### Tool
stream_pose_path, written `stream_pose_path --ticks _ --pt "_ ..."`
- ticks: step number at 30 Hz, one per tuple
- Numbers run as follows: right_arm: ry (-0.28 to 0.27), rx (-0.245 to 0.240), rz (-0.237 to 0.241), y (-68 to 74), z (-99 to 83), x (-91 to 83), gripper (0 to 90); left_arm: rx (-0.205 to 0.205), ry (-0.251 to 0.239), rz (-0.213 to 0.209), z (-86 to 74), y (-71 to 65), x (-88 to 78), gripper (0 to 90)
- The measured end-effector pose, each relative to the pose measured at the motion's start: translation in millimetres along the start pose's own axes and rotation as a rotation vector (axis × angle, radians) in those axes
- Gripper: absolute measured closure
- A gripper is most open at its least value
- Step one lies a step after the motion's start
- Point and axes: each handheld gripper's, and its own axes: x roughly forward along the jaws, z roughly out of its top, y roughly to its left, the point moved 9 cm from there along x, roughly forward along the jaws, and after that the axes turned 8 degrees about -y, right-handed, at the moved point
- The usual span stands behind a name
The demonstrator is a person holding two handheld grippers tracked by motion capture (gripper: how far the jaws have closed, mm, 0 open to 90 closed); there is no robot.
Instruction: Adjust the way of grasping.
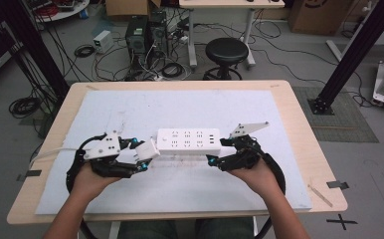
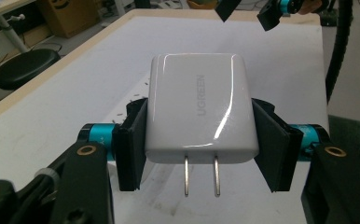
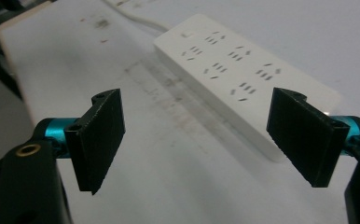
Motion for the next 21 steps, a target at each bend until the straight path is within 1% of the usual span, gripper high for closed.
stream_pose_path --ticks 1,4,5,7,8,9,10,12,13,14,15,16,17,21 --pt "-0.001 0.015 0.013 2.7 -0.4 3.5 19.5 0.022 0.009 -0.009 -1.4 -2.6 3.4 42.5" --pt "-0.003 0.072 0.073 12.5 -0.9 12.8 19.5 0.048 0.012 -0.037 -3.8 -10.3 14.7 42.5" --pt "-0.011 0.081 0.092 15.0 -0.7 15.6 19.5 0.057 0.008 -0.043 -4.5 -12.2 18.3 42.5" --pt "-0.017 0.116 0.129 19.7 -1.4 21.4 19.5 0.075 0.001 -0.047 -6.1 -15.0 24.1 42.5" --pt "-0.020 0.129 0.154 22.1 -2.1 24.1 19.5 0.095 0.005 -0.045 -7.0 -15.7 26.4 42.5" --pt "-0.020 0.143 0.166 23.3 -3.0 26.7 19.5 0.095 0.005 -0.045 -7.0 -15.7 26.4 42.5" --pt "-0.020 0.160 0.184 24.9 -3.8 29.1 19.5 0.138 0.001 -0.044 -7.7 -19.1 30.3 42.5" --pt "-0.023 0.190 0.214 28.0 -4.5 33.5 19.5 0.198 0.000 -0.040 -7.8 -22.6 33.4 42.5" --pt "-0.022 0.202 0.236 29.9 -4.9 35.3 19.5 0.216 0.000 -0.037 -8.0 -24.5 35.1 42.5" --pt "-0.027 0.222 0.253 32.2 -4.6 37.3 19.5 0.222 0.001 -0.039 -8.0 -26.0 36.7 42.5" --pt "-0.036 0.231 0.275 34.3 -4.1 39.1 19.5 0.236 -0.001 -0.041 -8.0 -27.6 38.3 42.5" --pt "-0.034 0.252 0.295 37.1 -3.9 40.1 19.5 0.256 0.002 -0.039 -8.4 -28.9 39.8 42.5" --pt "-0.034 0.252 0.295 37.1 -3.9 40.1 19.5 0.256 0.002 -0.039 -8.4 -28.9 39.8 42.5" --pt "-0.055 0.295 0.360 45.1 -1.6 44.9 19.5 0.291 -0.002 -0.041 -9.0 -35.1 45.3 42.5"
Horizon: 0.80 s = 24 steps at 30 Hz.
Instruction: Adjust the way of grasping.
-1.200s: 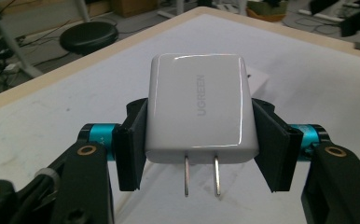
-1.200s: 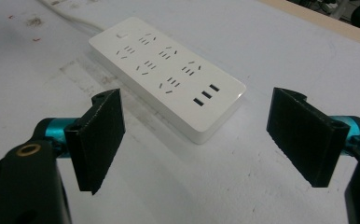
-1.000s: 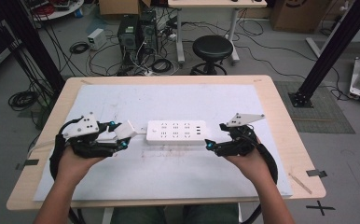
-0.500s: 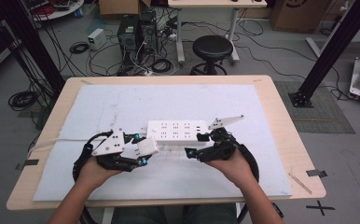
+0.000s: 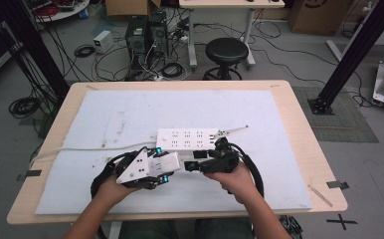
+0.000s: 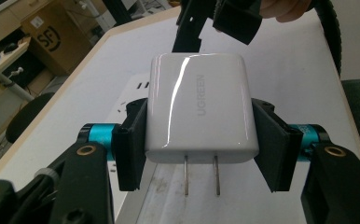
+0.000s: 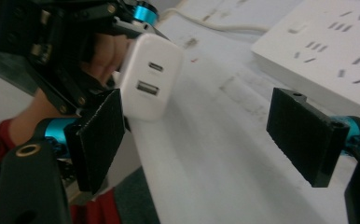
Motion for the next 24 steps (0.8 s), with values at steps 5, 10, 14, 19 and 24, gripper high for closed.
stream_pose_path --ticks 5,10,14,19,24 --pt "-0.021 0.043 0.060 6.0 0.3 6.1 19.5 0.046 -0.002 -0.001 2.5 -6.4 6.7 42.5" --pt "-0.030 0.092 0.118 9.3 -0.9 12.7 20.0 0.077 -0.012 0.007 8.1 -9.4 13.0 42.5" --pt "-0.033 0.101 0.148 11.5 -0.7 15.9 28.6 0.093 -0.021 0.003 11.0 -12.4 17.2 42.5" --pt "-0.018 0.115 0.193 14.0 -3.0 19.2 41.9 0.116 -0.022 0.012 12.9 -12.8 18.4 42.5" --pt "-0.012 0.118 0.227 16.3 -4.5 22.0 57.7 0.122 -0.019 0.017 12.2 -12.8 19.3 42.5"
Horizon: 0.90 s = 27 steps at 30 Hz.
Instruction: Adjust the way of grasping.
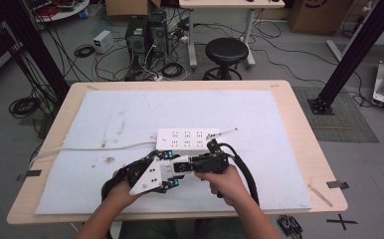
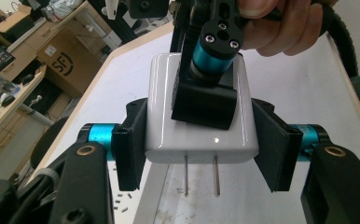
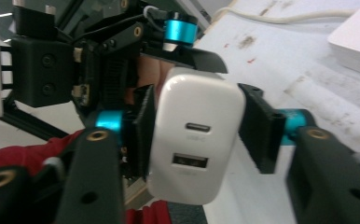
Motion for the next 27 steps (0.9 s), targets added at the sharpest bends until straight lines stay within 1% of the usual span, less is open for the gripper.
stream_pose_path --ticks 1,3,4,5,6,8,9,10,11,12,13,14,15,16,17,19,20,21,22,24,25,26,27 --pt "-0.002 0.002 0.001 0.6 0.1 0.1 58.2 0.004 0.005 -0.003 -0.4 -0.2 -0.2 42.5" --pt "0.007 0.017 0.004 -0.1 -0.5 0.2 59.5 0.028 0.007 -0.001 -0.6 -0.3 0.5 42.5" --pt "0.013 0.018 0.007 -0.7 -0.9 -0.4 60.0 0.031 0.009 -0.001 -0.6 -0.6 0.9 42.4" --pt "0.016 0.030 0.010 -0.4 -1.0 -0.7 60.7 0.030 0.012 -0.001 -0.6 -0.6 0.9 42.4" --pt "0.012 0.036 0.015 -0.7 -0.5 -0.7 61.6 0.024 0.010 -0.002 -0.3 -0.2 0.9 42.2" --pt "0.012 0.043 0.034 0.5 0.6 -1.3 62.7 -0.013 0.015 0.000 -0.2 1.4 1.8 41.2" --pt "0.012 0.045 0.037 0.6 1.0 -1.6 62.9 -0.037 0.018 0.015 -0.2 3.5 2.1 37.2" --pt "0.012 0.045 0.037 0.6 1.0 -1.6 62.9 -0.037 0.018 0.015 -0.2 3.5 2.1 31.1" --pt "0.013 0.043 0.030 -0.2 1.1 -2.4 62.9 -0.037 0.018 0.015 -0.2 3.5 2.1 31.1" --pt "0.012 0.033 0.008 -3.5 1.9 -5.3 63.1 -0.094 0.020 0.042 0.3 9.1 -1.8 24.8" --pt "0.012 0.033 0.008 -3.5 1.9 -5.3 63.1 -0.094 0.020 0.042 0.3 9.1 -1.8 24.7" --pt "0.008 0.027 -0.006 -5.1 2.7 -7.4 63.1 -0.106 0.021 0.046 0.9 10.3 -4.9 24.7" --pt "0.005 0.019 -0.026 -7.0 3.7 -10.3 63.1 -0.110 0.020 0.053 1.1 11.2 -7.0 24.7" --pt "-0.001 0.016 -0.035 -8.0 4.7 -12.2 63.1 -0.113 0.020 0.061 1.4 12.5 -10.1 24.7" --pt "-0.012 0.013 -0.052 -9.8 6.2 -15.0 63.1 -0.121 0.025 0.060 1.1 13.3 -13.3 24.6" --pt "-0.026 -0.010 -0.083 -12.6 8.8 -20.0 63.1 -0.133 0.029 0.072 1.0 16.6 -19.8 24.5" --pt "-0.040 -0.012 -0.092 -13.3 10.6 -22.0 63.1 -0.139 0.028 0.074 1.3 18.0 -23.1 24.5" --pt "-0.050 -0.028 -0.106 -14.5 12.2 -24.5 63.1 -0.143 0.031 0.074 1.4 19.7 -26.5 24.3" --pt "-0.059 -0.033 -0.115 -14.7 13.8 -27.0 63.1 -0.154 0.036 0.081 1.5 22.4 -30.3 23.9" --pt "-0.087 -0.056 -0.142 -15.7 18.1 -32.2 63.0 -0.162 0.043 0.088 2.0 26.3 -35.5 23.6" --pt "-0.097 -0.070 -0.158 -15.9 20.0 -35.1 63.1 -0.173 0.049 0.085 1.9 27.9 -38.2 23.6" --pt "-0.103 -0.087 -0.175 -16.1 21.5 -37.8 63.0 -0.190 0.063 0.094 0.9 30.9 -41.7 23.6" --pt "-0.107 -0.110 -0.224 -18.0 23.2 -41.9 63.0 -0.204 0.071 0.097 0.1 32.7 -43.4 23.6"
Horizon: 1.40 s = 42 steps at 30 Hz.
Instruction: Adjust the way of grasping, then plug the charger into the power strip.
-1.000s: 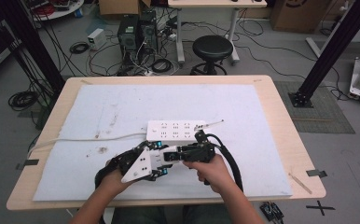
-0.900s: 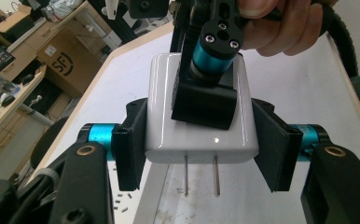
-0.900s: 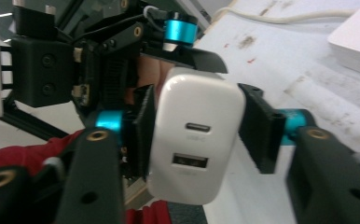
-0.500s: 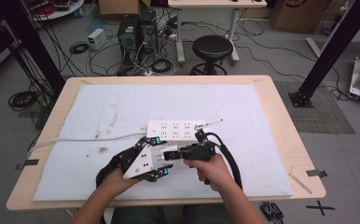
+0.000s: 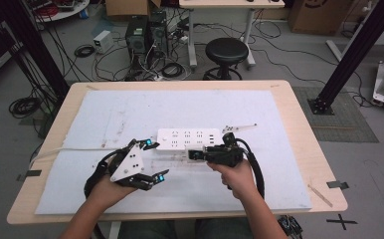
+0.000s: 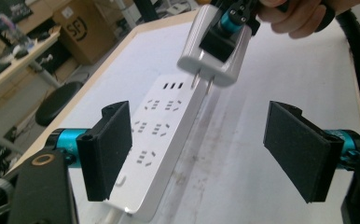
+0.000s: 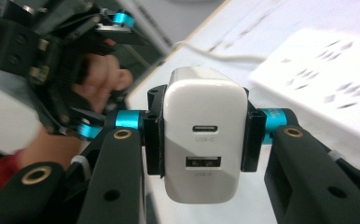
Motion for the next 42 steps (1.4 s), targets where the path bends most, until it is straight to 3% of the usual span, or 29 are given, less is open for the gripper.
stream_pose_path --ticks 5,8,13,14,15,18,21,28,29,31,33,36,42 --pt "-0.019 -0.101 -0.077 -3.0 7.2 -13.2 63.0 -0.132 0.050 0.018 -4.5 17.7 -10.1 21.2" --pt "-0.018 -0.165 -0.127 -4.0 12.1 -20.9 63.0 -0.184 0.076 0.033 -7.3 29.9 -16.1 20.2" --pt "-0.008 -0.273 -0.220 -7.3 19.7 -32.9 63.0 -0.297 0.162 0.074 -20.2 55.4 -28.0 19.2" --pt "-0.008 -0.273 -0.220 -7.3 19.7 -32.9 63.0 -0.297 0.162 0.074 -20.2 55.4 -28.0 18.9" --pt "-0.005 -0.277 -0.220 -7.2 20.1 -34.2 63.0 -0.325 0.200 0.094 -26.4 64.4 -34.8 18.9" --pt "0.025 -0.320 -0.270 -10.6 19.7 -41.3 63.0 -0.352 0.241 0.103 -33.6 73.5 -42.6 18.9" --pt "0.047 -0.353 -0.288 -11.4 20.1 -43.2 63.0 -0.355 0.270 0.103 -37.3 79.3 -48.5 18.9" --pt "0.099 -0.411 -0.304 -9.6 24.5 -42.9 63.1 -0.368 0.270 0.112 -41.3 85.9 -52.7 18.9" --pt "0.120 -0.469 -0.302 -6.6 28.0 -38.1 63.1 -0.382 0.271 0.113 -47.5 85.5 -53.1 18.9" --pt "0.127 -0.483 -0.297 -5.4 28.9 -35.8 63.0 -0.385 0.271 0.114 -49.6 85.2 -53.1 18.9" --pt "0.129 -0.528 -0.304 -6.1 34.5 -29.0 63.1 -0.397 0.272 0.110 -55.1 84.4 -53.2 18.9" --pt "0.164 -0.600 -0.349 -10.1 39.3 -21.2 63.1 -0.396 0.277 0.111 -57.5 84.5 -55.3 18.9" --pt "0.304 -0.746 -0.439 -20.1 49.3 -10.0 63.1 -0.388 0.281 0.111 -60.2 85.6 -60.4 18.9"
